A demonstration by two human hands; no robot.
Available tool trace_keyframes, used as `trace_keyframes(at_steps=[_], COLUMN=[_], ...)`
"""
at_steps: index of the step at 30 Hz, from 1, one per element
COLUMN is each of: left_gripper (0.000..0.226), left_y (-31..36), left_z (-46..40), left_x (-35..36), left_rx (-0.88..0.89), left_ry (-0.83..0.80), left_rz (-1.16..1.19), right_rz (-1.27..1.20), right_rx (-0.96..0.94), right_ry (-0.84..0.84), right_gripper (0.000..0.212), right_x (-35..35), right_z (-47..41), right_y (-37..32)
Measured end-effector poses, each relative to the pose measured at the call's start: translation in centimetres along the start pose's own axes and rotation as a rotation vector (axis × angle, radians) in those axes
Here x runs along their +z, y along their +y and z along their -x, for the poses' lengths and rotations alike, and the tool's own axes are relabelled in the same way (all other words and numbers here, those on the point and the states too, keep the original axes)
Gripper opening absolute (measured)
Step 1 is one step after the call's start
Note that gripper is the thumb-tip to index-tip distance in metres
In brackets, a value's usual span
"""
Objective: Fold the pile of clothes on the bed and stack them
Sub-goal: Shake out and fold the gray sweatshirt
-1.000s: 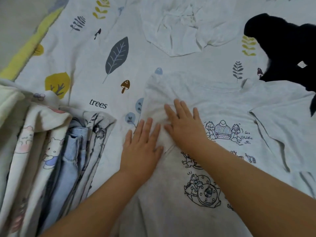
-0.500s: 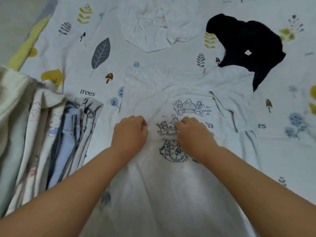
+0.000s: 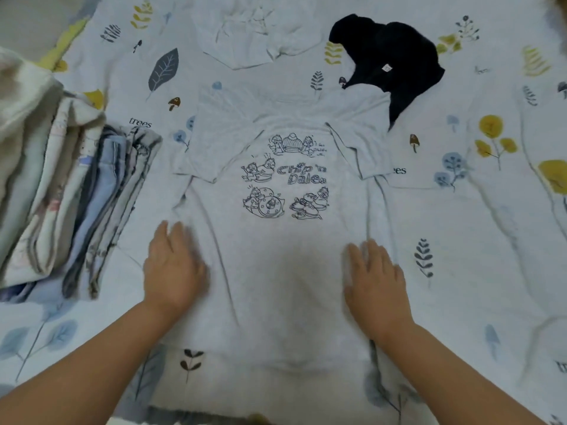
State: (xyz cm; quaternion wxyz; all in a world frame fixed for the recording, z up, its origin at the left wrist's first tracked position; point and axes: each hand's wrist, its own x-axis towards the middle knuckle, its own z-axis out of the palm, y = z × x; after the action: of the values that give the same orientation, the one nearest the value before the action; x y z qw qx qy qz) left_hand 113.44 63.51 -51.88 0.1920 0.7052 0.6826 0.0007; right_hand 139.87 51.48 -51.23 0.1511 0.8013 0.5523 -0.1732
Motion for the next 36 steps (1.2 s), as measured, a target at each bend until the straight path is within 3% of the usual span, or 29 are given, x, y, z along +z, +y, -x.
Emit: trace_keyframes(at_steps=[3,8,14,17,20,23,25,28,32,36], left_gripper=[0.067,0.043,0.061,0.045,0.014,0.015,0.017,0.026,0.039,0.057], left_y=[-1.4,-1.7,-1.7,-1.1,0.2,1.8,2.6,3.5,4.1,4.4], left_z=[1.1,3.0,4.0,3.2,2.1,0.8,-0.7,-3.7,-8.2,-11.9], left_x=[0.2,-0.7,-3.1,-5.4,-8.1,-10.4,-11.3,-11.8,-11.6,-10.7], left_rx=[-0.202,-0.219,-0.194,-0.100,-0.119,-0.237,-0.257,-0.300,-0.356,-0.308], left_ry=[-0.129,-0.135,-0.128,-0.084,-0.111,-0.219,-0.261,-0.256,-0.234,-0.308], left_rz=[0.087,0.120,0.205,0.190,0.537,1.028,1.174,1.337,1.456,1.324], right_rz=[-0.162,-0.508,-0.329,-0.412,-0.626,-1.117,-1.392,-1.596,-1.518,-1.081], right_rx=[0.166,0.308,0.257,0.227,0.231,0.297,0.334,0.395,0.371,0.405], right_ry=[-0.023,-0.094,-0.145,-0.090,-0.064,-0.081,-0.105,-0.055,0.114,0.279], right_gripper=[0.072,0.065,0.068,0.063,0.047,0.035,0.035,0.033,0.035,0.025], right_x=[0.4,1.2,1.0,-0.7,-3.2,-6.4,-8.2,-9.9,-11.0,-10.8], right_z=[2.3,5.4,6.5,5.8,4.4,2.9,1.9,-0.4,-3.6,-7.1], right_y=[1.4,2.9,3.9,4.8,5.6,5.9,5.9,5.9,5.5,4.8])
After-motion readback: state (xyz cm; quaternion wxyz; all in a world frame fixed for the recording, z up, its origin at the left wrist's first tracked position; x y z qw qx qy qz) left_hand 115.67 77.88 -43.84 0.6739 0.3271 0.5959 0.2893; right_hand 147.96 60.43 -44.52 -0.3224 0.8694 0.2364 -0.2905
